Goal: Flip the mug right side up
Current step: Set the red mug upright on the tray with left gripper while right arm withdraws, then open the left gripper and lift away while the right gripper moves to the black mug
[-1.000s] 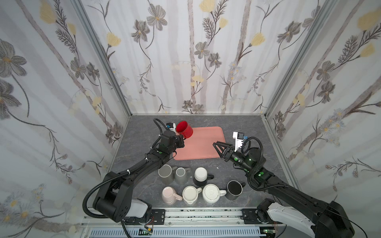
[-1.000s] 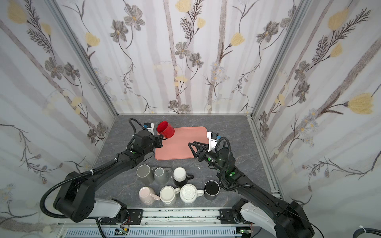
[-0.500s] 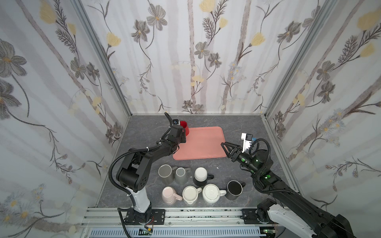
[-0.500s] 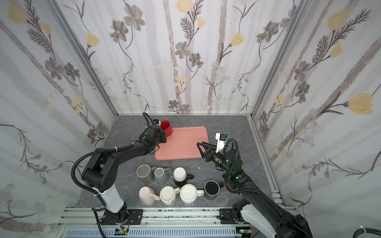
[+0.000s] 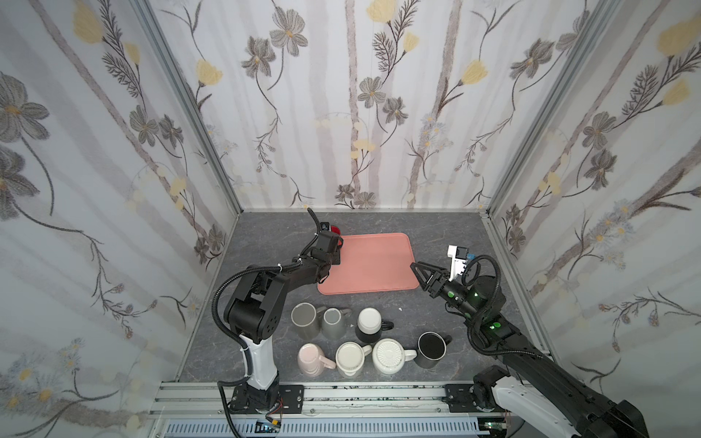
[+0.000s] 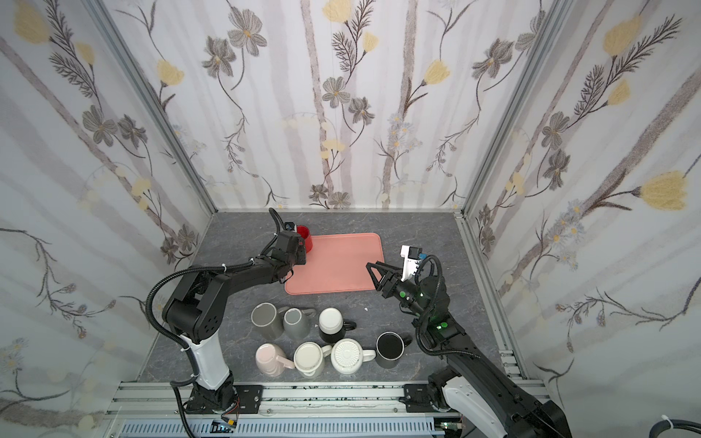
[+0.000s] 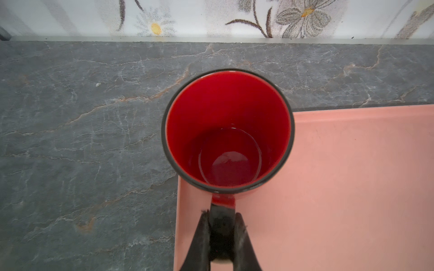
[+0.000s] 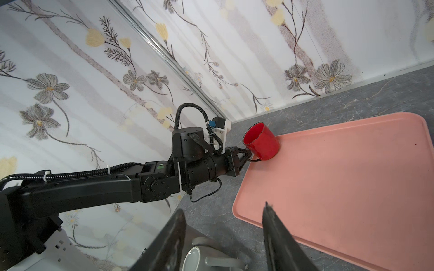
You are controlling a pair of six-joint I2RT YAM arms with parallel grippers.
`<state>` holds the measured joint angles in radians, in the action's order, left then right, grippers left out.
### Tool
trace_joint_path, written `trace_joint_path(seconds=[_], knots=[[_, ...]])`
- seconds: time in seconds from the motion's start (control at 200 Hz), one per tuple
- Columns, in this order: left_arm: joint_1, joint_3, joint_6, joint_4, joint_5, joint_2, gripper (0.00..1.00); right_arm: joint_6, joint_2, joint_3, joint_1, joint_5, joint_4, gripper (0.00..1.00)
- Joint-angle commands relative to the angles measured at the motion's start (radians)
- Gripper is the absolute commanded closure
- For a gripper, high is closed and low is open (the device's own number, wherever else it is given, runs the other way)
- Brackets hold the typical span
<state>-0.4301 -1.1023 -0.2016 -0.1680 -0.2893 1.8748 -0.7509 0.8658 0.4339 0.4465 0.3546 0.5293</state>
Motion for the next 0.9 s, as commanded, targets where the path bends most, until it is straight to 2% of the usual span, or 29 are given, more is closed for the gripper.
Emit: trace_joint_path(seconds=[0.0,0.135,0.205,0.35,0.425,0.49,0.684,0.864,0.894], knots=[[0.002,-0.005,0.010,-0.036,-0.045,0.011,1.00,-0.013,0.006,-0.004,-0.001,0.015,0.042,0.47],[0.002,-0.019,0.013,-0.033,-0.016,0.029,1.00,-0.013,0.009,-0.003,-0.001,0.018,0.042,0.46],[0.002,-0.023,0.012,-0.031,-0.016,0.032,0.95,-0.014,0.010,-0.004,-0.001,0.020,0.039,0.46],[0.002,-0.020,0.012,-0.031,-0.023,0.019,0.74,-0.003,0.013,0.006,-0.002,0.036,0.007,0.45],[0.002,-0.002,0.007,-0.046,-0.019,-0.004,0.60,0.013,0.019,0.015,0.000,0.047,-0.032,0.42],[0.001,0.020,-0.006,-0.066,-0.019,-0.037,0.51,0.034,0.023,0.020,-0.001,0.054,-0.067,0.39],[-0.005,0.122,-0.138,-0.141,0.053,-0.251,0.33,0.128,0.051,0.070,0.020,0.067,-0.273,0.34],[-0.047,0.233,-0.273,-0.198,0.157,-0.491,0.17,0.262,0.083,0.133,0.164,-0.091,-0.516,0.28],[-0.053,0.254,-0.296,-0.204,0.176,-0.528,0.08,0.279,0.093,0.141,0.192,-0.116,-0.555,0.28]])
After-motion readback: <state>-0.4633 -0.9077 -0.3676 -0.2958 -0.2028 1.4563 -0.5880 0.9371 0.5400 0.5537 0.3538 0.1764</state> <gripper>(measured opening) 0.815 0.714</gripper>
